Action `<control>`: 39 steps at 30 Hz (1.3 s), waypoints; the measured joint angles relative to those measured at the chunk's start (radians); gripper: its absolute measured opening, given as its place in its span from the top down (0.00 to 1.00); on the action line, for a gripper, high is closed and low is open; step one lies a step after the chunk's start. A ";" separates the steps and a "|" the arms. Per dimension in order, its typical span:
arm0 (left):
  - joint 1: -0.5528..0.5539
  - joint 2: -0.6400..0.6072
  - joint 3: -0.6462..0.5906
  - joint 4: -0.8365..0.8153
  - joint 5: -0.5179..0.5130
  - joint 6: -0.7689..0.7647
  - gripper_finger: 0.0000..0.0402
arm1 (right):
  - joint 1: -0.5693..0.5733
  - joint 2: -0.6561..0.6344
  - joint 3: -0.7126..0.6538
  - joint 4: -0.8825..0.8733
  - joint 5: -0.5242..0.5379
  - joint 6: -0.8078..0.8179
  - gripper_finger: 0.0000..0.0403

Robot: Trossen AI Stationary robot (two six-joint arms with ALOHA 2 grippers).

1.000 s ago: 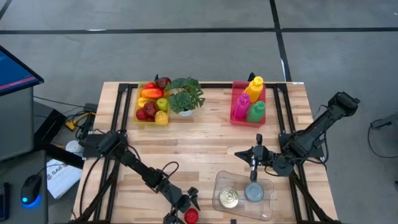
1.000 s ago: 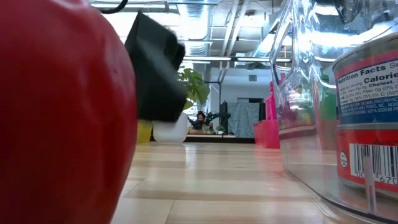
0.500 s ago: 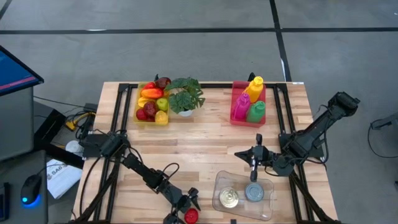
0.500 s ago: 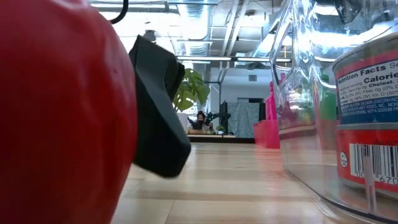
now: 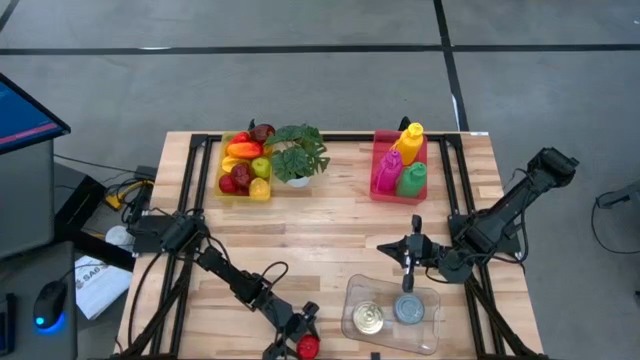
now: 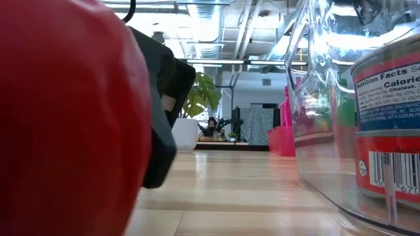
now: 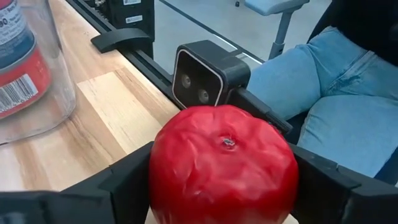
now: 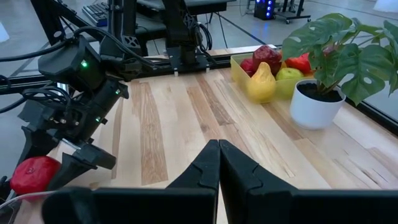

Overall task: Pick & Place Food Item
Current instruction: Put the red apple into the yellow bin

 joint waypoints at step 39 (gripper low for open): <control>0.287 -1.114 0.000 -1.327 -1.160 -0.495 0.28 | -0.006 0.000 0.000 -0.001 -0.002 -0.043 1.00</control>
